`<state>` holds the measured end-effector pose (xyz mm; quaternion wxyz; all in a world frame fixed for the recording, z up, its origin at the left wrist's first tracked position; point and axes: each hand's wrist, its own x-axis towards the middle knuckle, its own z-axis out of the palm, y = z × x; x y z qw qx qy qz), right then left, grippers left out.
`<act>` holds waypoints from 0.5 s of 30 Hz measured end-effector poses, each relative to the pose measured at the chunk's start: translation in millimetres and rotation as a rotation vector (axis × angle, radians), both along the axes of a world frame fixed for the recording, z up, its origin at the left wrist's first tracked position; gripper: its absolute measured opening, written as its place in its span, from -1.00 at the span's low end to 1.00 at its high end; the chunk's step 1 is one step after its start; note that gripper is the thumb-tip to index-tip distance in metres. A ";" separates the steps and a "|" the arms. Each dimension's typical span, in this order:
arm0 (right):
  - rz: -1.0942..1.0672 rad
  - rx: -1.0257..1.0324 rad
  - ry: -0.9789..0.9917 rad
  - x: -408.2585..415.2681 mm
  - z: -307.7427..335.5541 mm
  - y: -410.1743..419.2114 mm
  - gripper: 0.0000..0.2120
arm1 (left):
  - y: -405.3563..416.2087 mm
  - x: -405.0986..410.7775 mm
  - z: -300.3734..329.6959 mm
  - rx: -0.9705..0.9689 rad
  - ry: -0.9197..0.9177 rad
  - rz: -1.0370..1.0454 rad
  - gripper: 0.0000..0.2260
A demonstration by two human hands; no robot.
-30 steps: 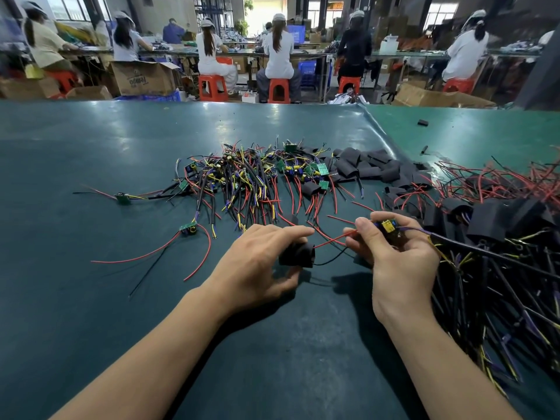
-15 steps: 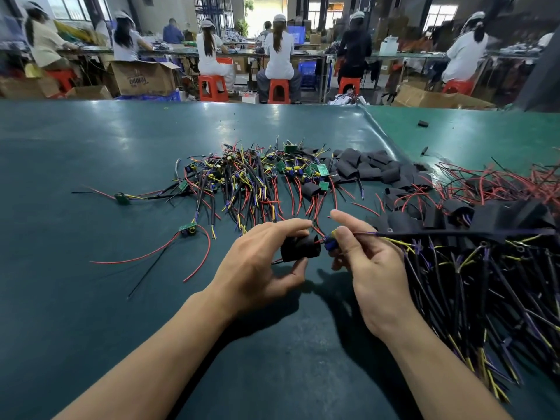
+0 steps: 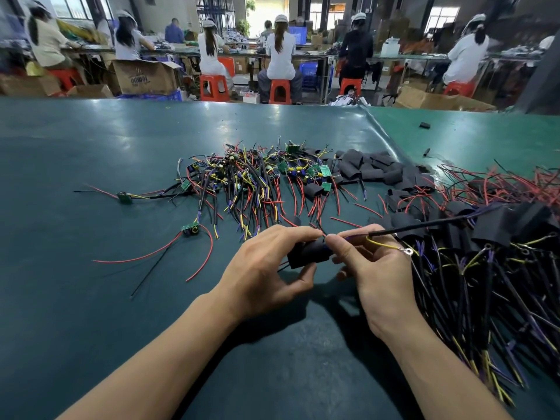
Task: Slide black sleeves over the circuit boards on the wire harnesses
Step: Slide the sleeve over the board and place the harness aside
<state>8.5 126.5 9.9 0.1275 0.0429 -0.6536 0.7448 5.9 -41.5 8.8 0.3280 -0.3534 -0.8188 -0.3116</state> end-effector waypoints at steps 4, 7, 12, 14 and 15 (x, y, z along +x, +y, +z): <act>0.053 0.039 -0.001 4.8 2.3 -2.2 -0.86 | -2.1 -1.7 -3.4 0.061 -0.046 0.021 -0.62; 0.080 0.043 -0.053 5.6 4.9 -2.8 -0.79 | -4.5 -3.9 -4.9 0.150 -0.092 0.050 -0.61; 0.078 -0.017 -0.117 6.4 8.5 -1.6 -0.76 | -3.7 -2.9 -5.0 0.153 -0.068 0.033 -0.61; 0.088 -0.020 -0.125 7.0 8.9 -1.1 -0.76 | -4.5 -2.4 -4.2 0.139 -0.058 0.032 -0.62; 0.095 -0.009 -0.124 7.2 9.1 -0.7 -0.78 | -4.6 -2.2 -3.8 0.137 -0.056 0.034 -0.62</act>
